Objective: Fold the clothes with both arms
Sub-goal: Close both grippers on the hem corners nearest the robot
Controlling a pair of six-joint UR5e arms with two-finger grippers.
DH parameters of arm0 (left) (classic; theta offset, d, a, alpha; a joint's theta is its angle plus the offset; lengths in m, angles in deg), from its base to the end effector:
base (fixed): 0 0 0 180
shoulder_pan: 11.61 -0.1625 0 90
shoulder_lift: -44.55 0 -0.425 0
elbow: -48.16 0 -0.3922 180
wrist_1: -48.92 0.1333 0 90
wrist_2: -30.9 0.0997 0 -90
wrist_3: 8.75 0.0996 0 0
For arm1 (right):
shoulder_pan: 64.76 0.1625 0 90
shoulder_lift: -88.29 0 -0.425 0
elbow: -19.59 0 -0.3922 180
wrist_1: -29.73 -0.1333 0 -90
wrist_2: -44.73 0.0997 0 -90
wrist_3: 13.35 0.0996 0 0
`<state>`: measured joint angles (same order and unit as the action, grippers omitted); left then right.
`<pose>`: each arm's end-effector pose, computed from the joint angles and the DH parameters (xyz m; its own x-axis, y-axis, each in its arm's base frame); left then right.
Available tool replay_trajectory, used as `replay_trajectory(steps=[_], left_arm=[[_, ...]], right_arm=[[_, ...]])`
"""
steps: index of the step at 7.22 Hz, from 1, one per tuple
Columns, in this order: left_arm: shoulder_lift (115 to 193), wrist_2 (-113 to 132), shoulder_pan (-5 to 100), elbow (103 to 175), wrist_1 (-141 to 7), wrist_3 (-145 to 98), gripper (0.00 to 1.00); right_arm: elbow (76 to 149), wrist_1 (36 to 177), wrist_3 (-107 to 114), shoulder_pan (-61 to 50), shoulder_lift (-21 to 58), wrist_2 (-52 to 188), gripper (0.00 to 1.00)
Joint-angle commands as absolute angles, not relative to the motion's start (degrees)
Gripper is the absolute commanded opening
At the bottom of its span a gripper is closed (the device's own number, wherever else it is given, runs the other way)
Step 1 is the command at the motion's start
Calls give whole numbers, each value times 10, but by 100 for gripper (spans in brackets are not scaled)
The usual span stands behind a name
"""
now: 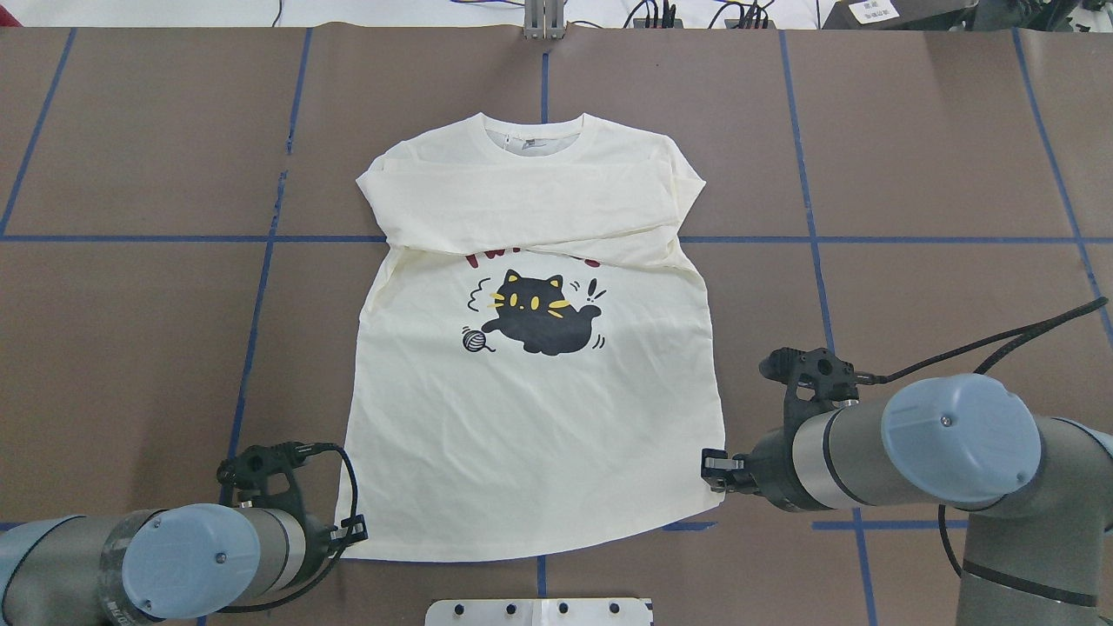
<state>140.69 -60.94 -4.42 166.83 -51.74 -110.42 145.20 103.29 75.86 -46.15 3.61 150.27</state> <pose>0.4881 -0.1927 0.3599 0.6607 -0.2871 -0.6936 0.2410 0.9562 -0.1662 -0.4117 -0.2511 0.2965 0.5123 0.1585 0.8441 -0.0866 0.9873 -0.1328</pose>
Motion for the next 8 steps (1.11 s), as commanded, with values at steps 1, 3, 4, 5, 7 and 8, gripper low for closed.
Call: replay_trajectory(steps=[1, 3, 4, 5, 7, 8], left_arm=[[1409, -609, -45, 1669, -510, -1104, 13], [1409, -609, -45, 1677, -507, -1104, 0], [1408, -609, -45, 1678, -507, -1104, 0], [1406, -609, -44, 1689, -507, -1104, 0], [1405, -612, -46, 1722, -448, -1104, 0], [1405, -612, -49, 1734, -440, -1104, 0]], right_arm=[[1453, 1033, 759, -460, 37, 1504, 0], [1452, 1033, 759, -459, 35, 1504, 0], [1452, 1034, 759, -459, 34, 1504, 0], [1452, 1033, 759, -459, 33, 1505, 0], [1453, 1033, 759, -459, 33, 1508, 0], [1455, 1033, 759, -459, 31, 1518, 0]])
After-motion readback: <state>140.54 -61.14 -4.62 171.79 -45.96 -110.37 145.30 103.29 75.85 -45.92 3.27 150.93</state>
